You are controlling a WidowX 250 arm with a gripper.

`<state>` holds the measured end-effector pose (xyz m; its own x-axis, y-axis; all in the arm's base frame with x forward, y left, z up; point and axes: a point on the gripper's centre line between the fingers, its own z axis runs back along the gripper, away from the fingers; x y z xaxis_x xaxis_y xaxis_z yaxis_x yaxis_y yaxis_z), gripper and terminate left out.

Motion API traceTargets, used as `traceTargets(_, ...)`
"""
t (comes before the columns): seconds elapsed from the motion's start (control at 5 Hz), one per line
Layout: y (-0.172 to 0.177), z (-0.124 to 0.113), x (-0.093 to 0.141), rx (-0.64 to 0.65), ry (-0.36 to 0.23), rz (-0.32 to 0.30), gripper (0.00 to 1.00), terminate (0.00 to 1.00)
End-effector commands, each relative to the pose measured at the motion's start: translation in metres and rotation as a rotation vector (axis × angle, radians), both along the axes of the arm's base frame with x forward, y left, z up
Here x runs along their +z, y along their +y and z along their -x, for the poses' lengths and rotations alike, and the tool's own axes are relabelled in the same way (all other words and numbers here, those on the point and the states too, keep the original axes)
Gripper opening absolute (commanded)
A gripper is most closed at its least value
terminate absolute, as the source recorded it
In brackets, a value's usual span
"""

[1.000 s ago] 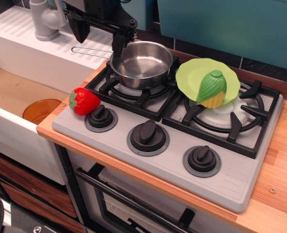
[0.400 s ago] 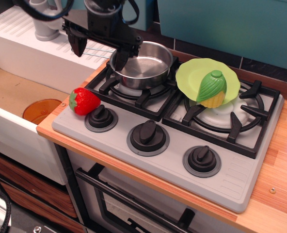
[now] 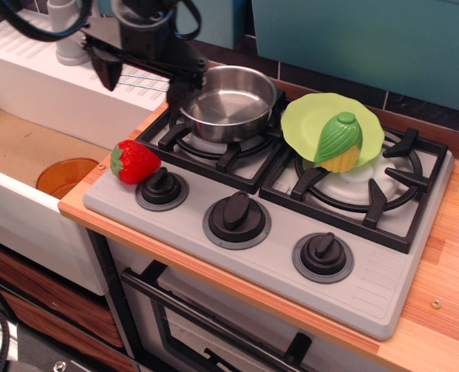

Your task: Put corncob on plate and strawberry in pot or pan on stove

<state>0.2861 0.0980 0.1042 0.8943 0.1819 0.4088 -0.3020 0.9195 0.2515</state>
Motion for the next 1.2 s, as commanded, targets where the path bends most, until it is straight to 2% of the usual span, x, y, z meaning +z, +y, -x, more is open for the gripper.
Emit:
traceTargets(0.0, 0.004, 0.004, -0.005, 0.020, -0.053, 0.018, 1.00, 0.00)
traceTargets(0.4, -0.004, 0.008, -0.031, 0.024, -0.096, 0.048, 1.00, 0.00)
traceTargets(1.0, 0.007, 0.011, -0.044, 0.007, -0.133, 0.033, 1.00, 0.00)
